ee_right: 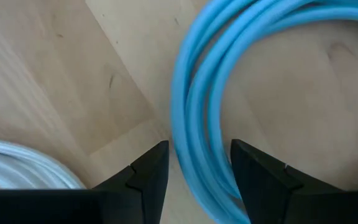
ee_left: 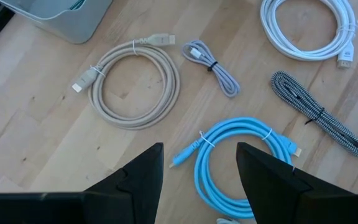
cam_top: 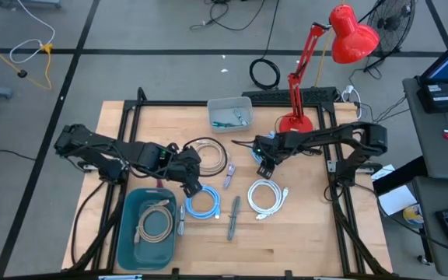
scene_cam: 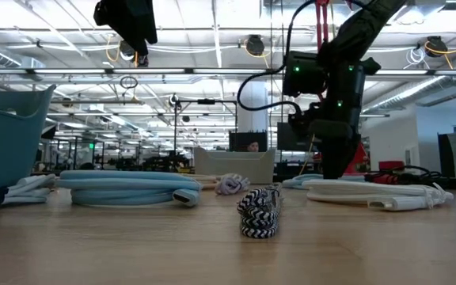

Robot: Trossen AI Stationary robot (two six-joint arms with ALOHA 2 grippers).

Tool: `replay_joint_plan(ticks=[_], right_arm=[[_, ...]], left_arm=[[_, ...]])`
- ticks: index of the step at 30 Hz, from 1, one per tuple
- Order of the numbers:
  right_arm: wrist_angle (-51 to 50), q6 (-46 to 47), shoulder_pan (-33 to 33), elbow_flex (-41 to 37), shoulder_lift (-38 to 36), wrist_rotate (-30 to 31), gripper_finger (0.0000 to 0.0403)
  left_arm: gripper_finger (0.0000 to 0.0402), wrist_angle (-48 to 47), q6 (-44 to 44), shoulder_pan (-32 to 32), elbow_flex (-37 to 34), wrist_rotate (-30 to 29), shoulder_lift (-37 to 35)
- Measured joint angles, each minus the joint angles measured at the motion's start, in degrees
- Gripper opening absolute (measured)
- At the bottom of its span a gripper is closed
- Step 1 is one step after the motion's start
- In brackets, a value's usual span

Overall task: Pick & Place USB Port
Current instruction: Put the blue HDMI cable into the blue bin

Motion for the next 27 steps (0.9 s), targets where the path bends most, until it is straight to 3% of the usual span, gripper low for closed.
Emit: replay_joint_plan(ticks=[10, 18, 27], right_arm=[[0.3, 0.7, -0.2, 0.3, 4.3, -4.6, 0.0151], [0.5, 1.7, -0.6, 0.2, 5.2, -7.4, 0.0030], [1.3, 7.4, -0.4, -0.3, -2.6, -9.7, 0.0026]], left_arm=[[0.0207, 0.0, -0.6, -0.5, 0.0, 0.0, 0.0], [0.0207, 0.0, -0.8, -0.5, 0.0, 0.0, 0.0], [0.0207, 0.0, -1.4, -0.5, 0.0, -0.8, 0.0]])
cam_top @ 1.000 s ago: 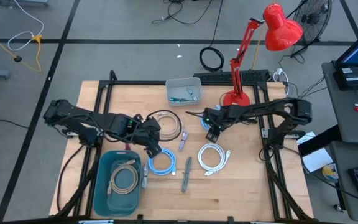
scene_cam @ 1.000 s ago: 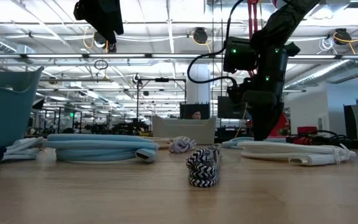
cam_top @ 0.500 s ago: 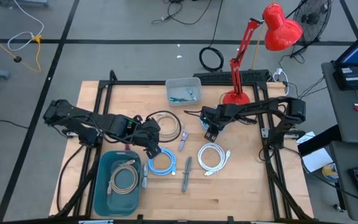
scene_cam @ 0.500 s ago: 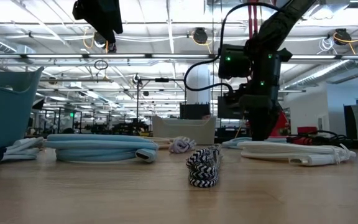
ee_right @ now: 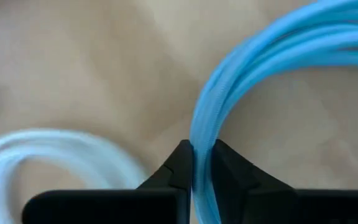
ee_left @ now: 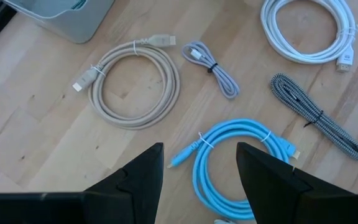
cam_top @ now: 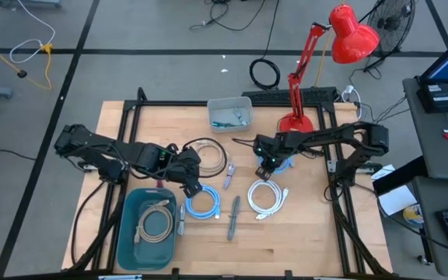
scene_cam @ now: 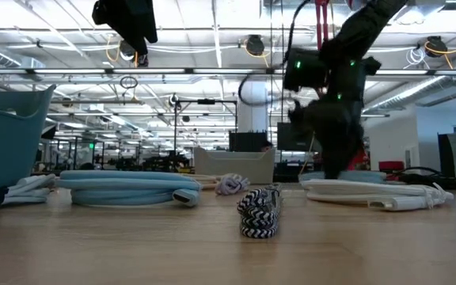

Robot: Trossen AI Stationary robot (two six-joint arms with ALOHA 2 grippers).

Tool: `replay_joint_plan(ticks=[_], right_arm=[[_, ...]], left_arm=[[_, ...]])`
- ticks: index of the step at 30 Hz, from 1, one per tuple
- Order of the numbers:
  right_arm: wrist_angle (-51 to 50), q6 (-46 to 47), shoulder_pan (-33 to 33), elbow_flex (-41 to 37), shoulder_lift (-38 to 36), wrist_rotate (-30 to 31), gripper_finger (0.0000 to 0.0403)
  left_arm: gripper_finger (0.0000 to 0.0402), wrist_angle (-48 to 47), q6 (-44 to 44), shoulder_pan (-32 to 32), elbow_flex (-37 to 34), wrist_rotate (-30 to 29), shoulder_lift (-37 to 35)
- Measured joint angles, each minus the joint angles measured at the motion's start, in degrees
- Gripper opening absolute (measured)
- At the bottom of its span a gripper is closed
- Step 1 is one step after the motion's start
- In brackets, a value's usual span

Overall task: Pick & Place USB Port
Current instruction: Put the blue HDMI cable into the blue bin

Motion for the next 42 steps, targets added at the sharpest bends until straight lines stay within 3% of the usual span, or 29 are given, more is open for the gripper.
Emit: replay_joint_plan(ticks=[12, 20, 28, 32, 36, 39, 42], right_arm=[[7.8, 8.3, 0.1, 0.5, -16.7, 0.1, 0.0026], [26.4, 15.2, 2.0, 0.5, -23.4, -6.4, 0.0026], [50.9, 21.1, 6.0, 0.6, -24.2, -11.2, 0.0026], [65.0, 22.5, 8.7, 0.6, -24.2, -11.1, 0.0026], [82.0, 22.4, 11.6, 0.6, -24.2, -11.3, 0.0026], [92.6, 20.9, 13.5, 0.6, -24.2, -11.2, 0.0026], [96.7, 18.9, 14.9, 0.7, -24.3, -11.1, 0.0026]], left_arm=[[0.0207, 0.1, -0.8, 0.0, 0.0, -2.4, 0.0], [0.0207, -3.2, -5.7, 1.4, 0.0, -5.8, 0.0], [0.0207, -1.5, -8.1, 3.2, -3.3, -7.8, -1.5], [0.0199, 9.6, -6.2, 4.5, -10.6, -4.3, -5.5], [0.0164, 29.8, -3.1, 5.8, -20.8, 1.7, -12.2], [0.0140, 50.3, -1.0, 8.0, -28.4, 8.8, -17.4], [0.0126, 75.5, -0.1, 11.0, -34.8, 17.8, -20.6]])
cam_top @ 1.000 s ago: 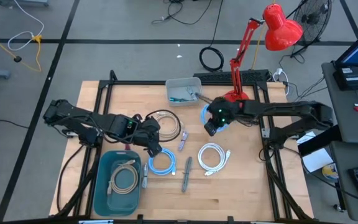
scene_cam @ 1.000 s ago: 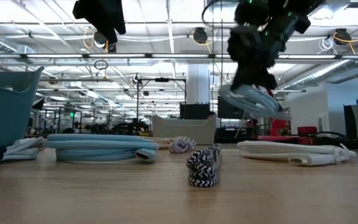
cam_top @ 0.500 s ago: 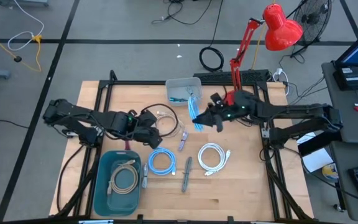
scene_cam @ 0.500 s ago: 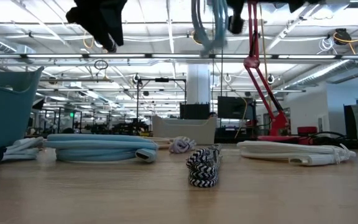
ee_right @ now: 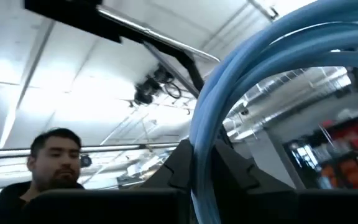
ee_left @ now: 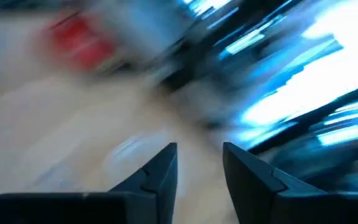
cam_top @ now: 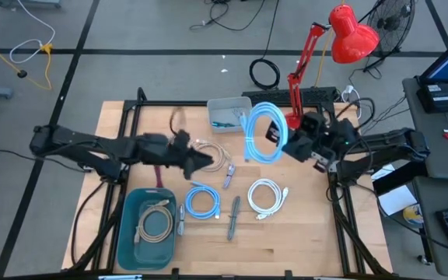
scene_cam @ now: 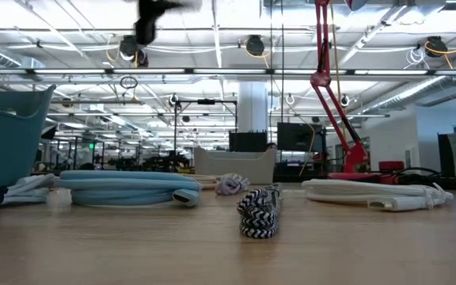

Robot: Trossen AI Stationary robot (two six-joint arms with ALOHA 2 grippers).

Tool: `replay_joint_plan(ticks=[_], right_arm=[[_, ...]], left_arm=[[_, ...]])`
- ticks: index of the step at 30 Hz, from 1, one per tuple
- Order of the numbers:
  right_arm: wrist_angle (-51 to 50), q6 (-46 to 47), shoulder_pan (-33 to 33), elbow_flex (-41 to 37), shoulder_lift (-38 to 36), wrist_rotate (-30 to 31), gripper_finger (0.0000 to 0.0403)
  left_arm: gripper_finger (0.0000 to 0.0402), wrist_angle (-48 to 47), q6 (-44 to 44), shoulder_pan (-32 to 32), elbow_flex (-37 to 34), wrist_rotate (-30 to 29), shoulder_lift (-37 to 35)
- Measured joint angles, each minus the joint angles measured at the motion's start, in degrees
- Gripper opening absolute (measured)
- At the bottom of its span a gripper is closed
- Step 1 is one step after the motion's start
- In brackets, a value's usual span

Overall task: Pick & Place USB Port
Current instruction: Put the blue HDMI cable into the blue bin

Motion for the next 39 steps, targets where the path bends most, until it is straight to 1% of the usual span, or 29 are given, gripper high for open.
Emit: replay_joint_plan(ticks=[3, 4, 6, 8, 11, 15, 20, 27, 33, 36, 39], right_arm=[[0.2, -3.1, 1.3, 0.0, 0.1, 0.9, 0.0026], [0.3, -4.1, 1.8, 0.0, 0.2, 1.5, 0.0026], [1.4, -5.6, 2.3, 0.0, 0.8, 1.8, 0.0026], [2.3, -6.5, 2.6, 0.0, 1.3, 1.8, 0.0026], [4.4, -6.9, 3.0, 0.0, 2.0, 2.0, 0.0026], [6.4, -7.4, 4.1, 0.0, 2.7, 3.2, 0.0026], [7.8, -8.5, 4.9, 0.0, 2.7, 4.0, 0.0026], [7.8, -9.0, 4.9, 0.0, 2.9, 4.7, 0.0026], [7.7, -9.6, 4.9, -0.1, 3.2, 4.9, 0.0026], [8.4, -9.8, 4.9, -0.1, 3.6, 5.2, 0.0026], [8.2, -10.0, 5.3, -0.1, 3.6, 5.1, 0.0026]], left_arm=[[0.0123, 23.8, -4.1, 4.1, -3.3, 8.7, -0.3], [0.0125, 29.4, -6.0, 5.7, -3.3, 10.7, 0.4], [0.0134, 36.6, -9.9, 8.5, -3.4, 14.3, 1.6], [0.0149, 41.9, -12.7, 10.3, -2.4, 16.6, 3.5], [0.0180, 44.0, -15.3, 11.6, -0.4, 19.4, 5.3], [0.0221, 44.6, -16.7, 12.1, 3.3, 23.6, 9.4], [0.0250, 44.9, -18.7, 12.1, 7.7, 26.4, 14.6], [0.0255, 45.1, -20.3, 12.6, 14.4, 29.1, 20.3], [0.0255, 44.8, -21.5, 12.9, 21.0, 33.1, 24.4], [0.0255, 44.8, -22.3, 12.8, 22.9, 33.8, 26.4], [0.0255, 44.3, -23.1, 12.9, 23.0, 34.4, 28.0]])
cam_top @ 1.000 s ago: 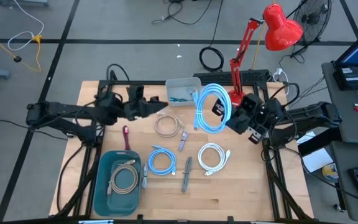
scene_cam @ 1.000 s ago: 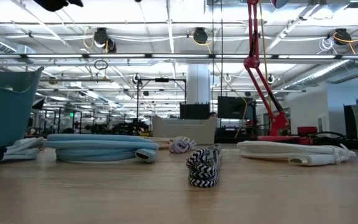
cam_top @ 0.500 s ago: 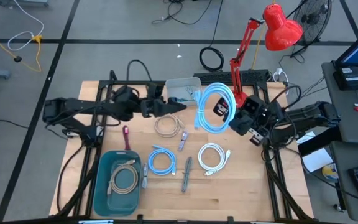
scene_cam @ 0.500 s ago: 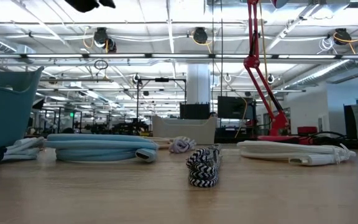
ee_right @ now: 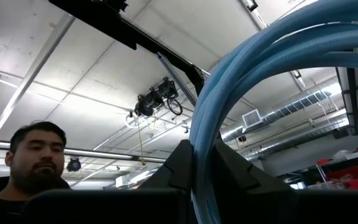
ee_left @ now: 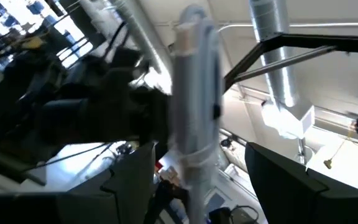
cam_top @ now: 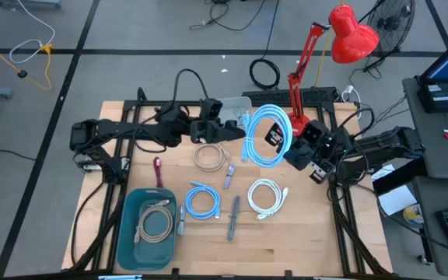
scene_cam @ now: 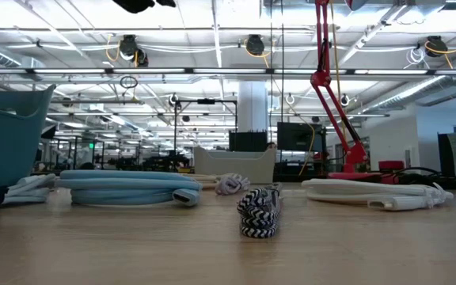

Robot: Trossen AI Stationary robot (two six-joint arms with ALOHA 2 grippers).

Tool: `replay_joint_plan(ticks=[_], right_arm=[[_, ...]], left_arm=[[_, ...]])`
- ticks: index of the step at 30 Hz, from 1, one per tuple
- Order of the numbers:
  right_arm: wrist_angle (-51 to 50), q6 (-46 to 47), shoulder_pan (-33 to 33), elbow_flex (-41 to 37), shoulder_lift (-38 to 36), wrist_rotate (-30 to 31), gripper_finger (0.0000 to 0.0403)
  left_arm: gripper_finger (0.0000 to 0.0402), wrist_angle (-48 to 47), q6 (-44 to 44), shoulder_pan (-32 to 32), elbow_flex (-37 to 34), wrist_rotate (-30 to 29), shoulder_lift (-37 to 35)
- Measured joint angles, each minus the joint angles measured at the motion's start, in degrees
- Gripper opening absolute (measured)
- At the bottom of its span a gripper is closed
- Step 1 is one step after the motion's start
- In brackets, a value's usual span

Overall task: Pick & Place USB Port
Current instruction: Put the blue HDMI cable into the blue bin

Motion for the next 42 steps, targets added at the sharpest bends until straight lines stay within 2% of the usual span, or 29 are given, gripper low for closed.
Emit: replay_joint_plan(ticks=[11, 16, 34, 37, 42], right_arm=[[-1.7, 0.4, 0.3, 0.0, 1.9, 1.4, 0.0026], [-5.4, 0.3, 0.2, 0.0, 2.7, 4.3, 0.0026], [-3.9, -1.8, 0.3, 0.0, 3.1, 4.4, 0.0026], [-3.9, -1.9, 0.3, 0.0, 3.1, 4.4, 0.0026], [-3.8, -1.8, 0.3, 0.0, 3.1, 4.3, 0.0026]], left_arm=[[0.0255, 0.5, -2.5, 0.0, 0.0, -0.9, 1.9], [0.0255, 0.3, -3.0, 0.0, 0.0, -0.4, 1.7], [0.0252, 0.1, -4.4, -0.6, 0.0, 2.5, 1.7], [0.0227, 0.2, -4.7, -0.6, 0.0, 3.4, 1.7], [0.0142, 0.5, -4.3, -0.7, 0.0, 3.4, 1.7]])
